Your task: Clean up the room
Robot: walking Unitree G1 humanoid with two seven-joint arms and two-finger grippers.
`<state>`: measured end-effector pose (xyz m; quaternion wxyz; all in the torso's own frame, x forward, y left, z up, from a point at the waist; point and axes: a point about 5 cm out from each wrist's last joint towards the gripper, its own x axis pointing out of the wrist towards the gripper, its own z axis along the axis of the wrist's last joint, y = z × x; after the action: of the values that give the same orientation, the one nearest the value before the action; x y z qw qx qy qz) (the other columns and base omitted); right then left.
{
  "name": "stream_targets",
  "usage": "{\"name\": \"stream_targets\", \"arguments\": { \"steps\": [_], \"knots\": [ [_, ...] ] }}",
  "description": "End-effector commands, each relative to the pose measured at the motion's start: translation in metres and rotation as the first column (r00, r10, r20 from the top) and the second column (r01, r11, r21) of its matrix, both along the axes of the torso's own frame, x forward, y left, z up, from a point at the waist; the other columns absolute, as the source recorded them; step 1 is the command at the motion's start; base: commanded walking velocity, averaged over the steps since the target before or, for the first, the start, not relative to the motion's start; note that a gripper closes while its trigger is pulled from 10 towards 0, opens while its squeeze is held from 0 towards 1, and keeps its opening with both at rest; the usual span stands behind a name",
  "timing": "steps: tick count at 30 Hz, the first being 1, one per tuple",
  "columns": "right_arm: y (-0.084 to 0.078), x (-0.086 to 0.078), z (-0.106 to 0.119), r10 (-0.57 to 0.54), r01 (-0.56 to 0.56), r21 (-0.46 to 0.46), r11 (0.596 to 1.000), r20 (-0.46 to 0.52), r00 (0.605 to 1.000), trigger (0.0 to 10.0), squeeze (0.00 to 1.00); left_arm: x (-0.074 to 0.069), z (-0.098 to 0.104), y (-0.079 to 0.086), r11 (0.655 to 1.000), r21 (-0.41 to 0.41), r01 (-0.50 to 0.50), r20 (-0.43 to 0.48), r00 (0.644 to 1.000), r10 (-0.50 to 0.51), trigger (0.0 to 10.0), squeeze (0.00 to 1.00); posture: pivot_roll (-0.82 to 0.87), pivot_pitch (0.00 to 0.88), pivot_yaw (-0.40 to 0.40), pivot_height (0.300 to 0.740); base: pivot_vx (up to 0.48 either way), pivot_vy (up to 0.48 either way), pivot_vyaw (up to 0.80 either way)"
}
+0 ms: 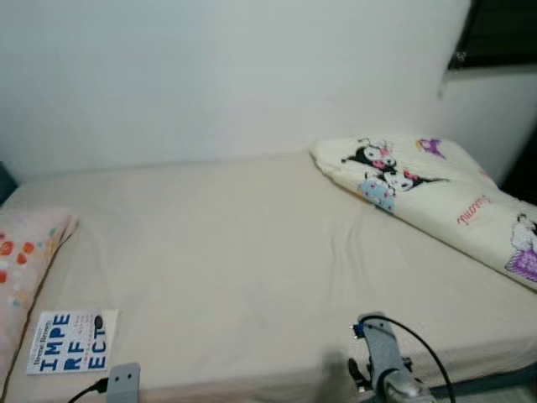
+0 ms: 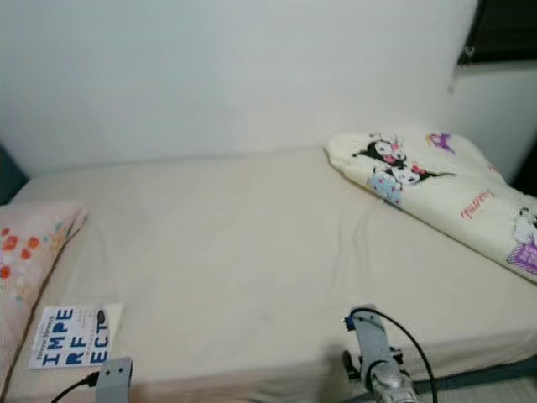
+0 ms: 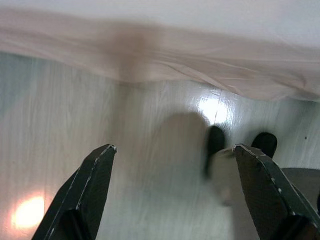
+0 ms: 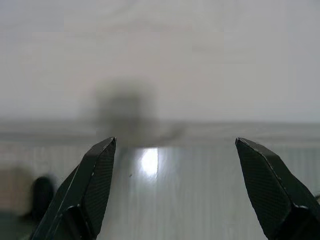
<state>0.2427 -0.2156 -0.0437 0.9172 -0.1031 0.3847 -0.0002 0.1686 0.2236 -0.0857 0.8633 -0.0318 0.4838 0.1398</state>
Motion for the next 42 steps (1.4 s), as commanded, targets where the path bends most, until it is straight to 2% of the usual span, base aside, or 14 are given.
{"name": "stream_targets", "arguments": {
  "steps": [1, 18, 24, 42],
  "knots": [
    [0.0, -0.002, -0.001, -0.018, 0.018, 0.016, 1.0, -0.002, 1.0, 10.0, 0.0, -0.001, -0.001, -0.001, 1.0, -0.001, 0.007, -0.016, 1.0, -0.007, 10.0, 0.0, -0.11, 0.026, 0.047, 0.74, 0.0, -0.472, 0.0],
    [-0.001, 0.009, 0.007, 0.01, -0.01, -0.005, 1.0, 0.038, 0.999, 10.0, 0.0, 0.002, -0.001, -0.005, 1.0, -0.007, 0.019, -0.019, 1.0, -0.019, 10.0, 0.0, -0.12, 0.01, 0.041, 0.74, 0.0, -0.472, 0.0],
    [-0.003, 0.01, 0.008, 0.021, -0.02, -0.03, 0.999, 0.034, 0.999, 10.0, 0.0, 0.003, -0.001, -0.007, 1.0, -0.013, 0.022, -0.017, 1.0, -0.022, 10.0, 0.0, -0.12, 0.014, 0.044, 0.74, 0.0, -0.472, 0.78],
    [-0.015, 0.014, 0.014, -0.082, 0.084, -0.02, 0.996, 0.069, 0.994, 10.0, 0.0, 0.003, -0.001, -0.009, 0.999, -0.023, 0.025, -0.014, 1.0, -0.025, 10.0, 0.0, -0.13, 0.018, 0.05, 0.74, 0.0, -0.472, 0.04]
  ]
}}
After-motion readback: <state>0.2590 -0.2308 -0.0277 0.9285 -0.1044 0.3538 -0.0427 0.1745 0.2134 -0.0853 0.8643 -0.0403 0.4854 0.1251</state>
